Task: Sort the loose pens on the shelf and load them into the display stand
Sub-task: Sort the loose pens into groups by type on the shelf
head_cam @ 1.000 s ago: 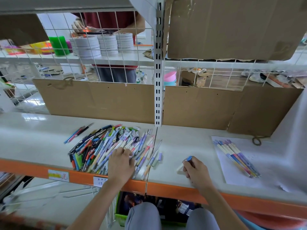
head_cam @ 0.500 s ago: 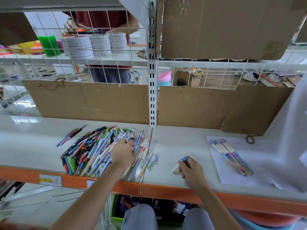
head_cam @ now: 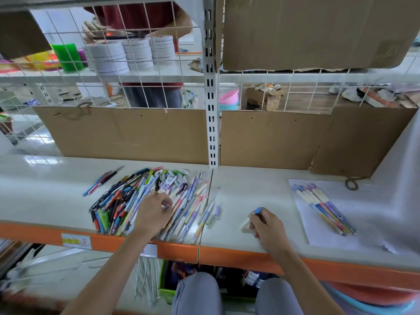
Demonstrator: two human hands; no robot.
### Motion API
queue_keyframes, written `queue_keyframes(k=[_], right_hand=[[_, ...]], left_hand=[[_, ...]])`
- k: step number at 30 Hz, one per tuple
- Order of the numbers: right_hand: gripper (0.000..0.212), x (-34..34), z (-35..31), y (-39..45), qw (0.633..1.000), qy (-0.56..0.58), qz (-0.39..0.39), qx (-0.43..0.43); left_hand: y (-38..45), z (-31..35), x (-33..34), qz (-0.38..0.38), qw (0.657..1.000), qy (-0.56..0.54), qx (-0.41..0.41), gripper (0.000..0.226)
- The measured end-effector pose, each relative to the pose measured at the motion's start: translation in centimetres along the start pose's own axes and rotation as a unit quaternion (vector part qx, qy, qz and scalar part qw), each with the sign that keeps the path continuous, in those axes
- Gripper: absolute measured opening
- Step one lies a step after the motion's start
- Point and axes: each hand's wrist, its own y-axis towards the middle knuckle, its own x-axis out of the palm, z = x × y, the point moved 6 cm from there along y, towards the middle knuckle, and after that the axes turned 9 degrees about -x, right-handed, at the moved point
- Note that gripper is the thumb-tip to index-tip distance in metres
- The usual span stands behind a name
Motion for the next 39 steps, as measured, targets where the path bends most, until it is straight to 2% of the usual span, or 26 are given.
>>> queue_keyframes(k=[2, 7, 13, 17, 25, 29, 33, 37, 39], right_hand=[[0.024, 0.0, 0.0, 0.0, 1.0, -0.007, -0.002, -0.002], [0.023, 0.0, -0.2, -0.3, 1.0, -0.007, -0.006, -0.003], [0.024, 0.0, -0.4, -0.4, 1.0, -0.013, -0.009, -0.002], [0.025, 0.0, -0.3, -0.4, 1.0, -0.013, -0.006, -0.003], [0.023, 0.1, -0.4, -0.6, 1.0, -0.015, -0.005, -0.004], [0.023, 0.2, -0.7, -0.7, 0.999, -0.033, -0.006, -0.012], [0.023, 0.1, -0.7, -0.9, 0.999, -0.036, -0.004, -0.011], [0.023, 0.1, -0.9, -1.1, 0.999, -0.036, -0.003, -0.013], [0.023, 0.1, -0.9, -1.2, 1.0, -0.029, -0.004, -0.008]], left_hand=[[-0.7, -0.1, 0.4, -0.029, 0.999, 0.04, 0.007, 0.005], [-1.8, 0.6, 1.0, -0.034, 0.993, 0.108, 0.022, 0.023], [-2.9, -0.3, 0.5, -0.003, 0.998, 0.057, 0.041, 0.013], [-3.7, -1.8, -0.3, 0.054, 0.998, 0.037, 0.0, 0.023], [-4.3, -1.9, -0.6, 0.051, 0.999, -0.006, 0.013, 0.013], [-3.5, -1.7, -0.7, 0.017, 0.999, 0.035, -0.033, 0.017], [-2.2, -1.2, -0.5, -0.05, 0.989, 0.118, -0.07, 0.02], [-1.6, -0.8, -0.3, -0.119, 0.976, 0.16, -0.083, 0.021], [-1.9, -0.5, -0.4, -0.123, 0.975, 0.165, -0.081, 0.018]])
